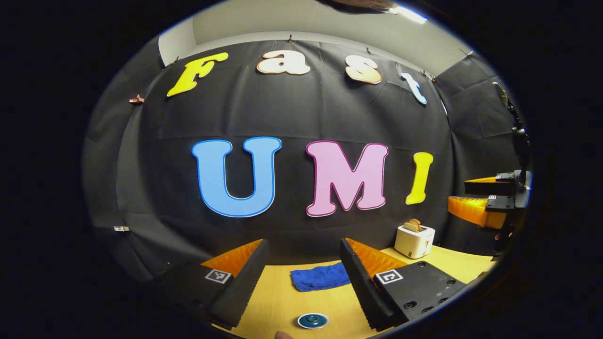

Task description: Open the teacup lid with one hand, grasp the water bottle and pour water into the teacup with the other hand; after pouring, place the water bottle on the coaster and then close the teacup lid.

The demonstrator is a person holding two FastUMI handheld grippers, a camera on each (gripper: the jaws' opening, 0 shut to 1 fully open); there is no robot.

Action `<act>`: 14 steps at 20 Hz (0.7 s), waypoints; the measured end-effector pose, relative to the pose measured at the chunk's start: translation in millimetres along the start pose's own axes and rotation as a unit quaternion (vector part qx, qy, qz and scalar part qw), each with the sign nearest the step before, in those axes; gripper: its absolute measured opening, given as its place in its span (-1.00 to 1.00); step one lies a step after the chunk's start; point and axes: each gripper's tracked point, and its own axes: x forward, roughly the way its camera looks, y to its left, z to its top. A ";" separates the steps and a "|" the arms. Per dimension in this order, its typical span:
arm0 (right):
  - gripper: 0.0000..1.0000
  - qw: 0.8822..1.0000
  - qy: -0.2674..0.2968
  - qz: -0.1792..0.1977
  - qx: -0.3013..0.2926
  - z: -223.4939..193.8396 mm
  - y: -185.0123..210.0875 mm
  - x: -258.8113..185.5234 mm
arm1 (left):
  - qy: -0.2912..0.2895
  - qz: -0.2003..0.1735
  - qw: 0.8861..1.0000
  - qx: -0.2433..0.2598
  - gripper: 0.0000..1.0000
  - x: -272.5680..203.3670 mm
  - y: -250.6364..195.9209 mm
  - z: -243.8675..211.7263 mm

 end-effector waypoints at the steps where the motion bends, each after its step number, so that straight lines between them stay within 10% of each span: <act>1: 0.93 1.000 0.001 0.001 0.000 -1.8 1.4 -0.8 | 0.001 -0.002 1.000 0.001 0.91 0.9 -0.1 -1.1; 14: 0.93 0.998 0.062 0.001 0.016 -90.6 6.8 -25.9 | 0.051 -0.016 0.999 -0.002 0.90 18.3 -21.6 -136.8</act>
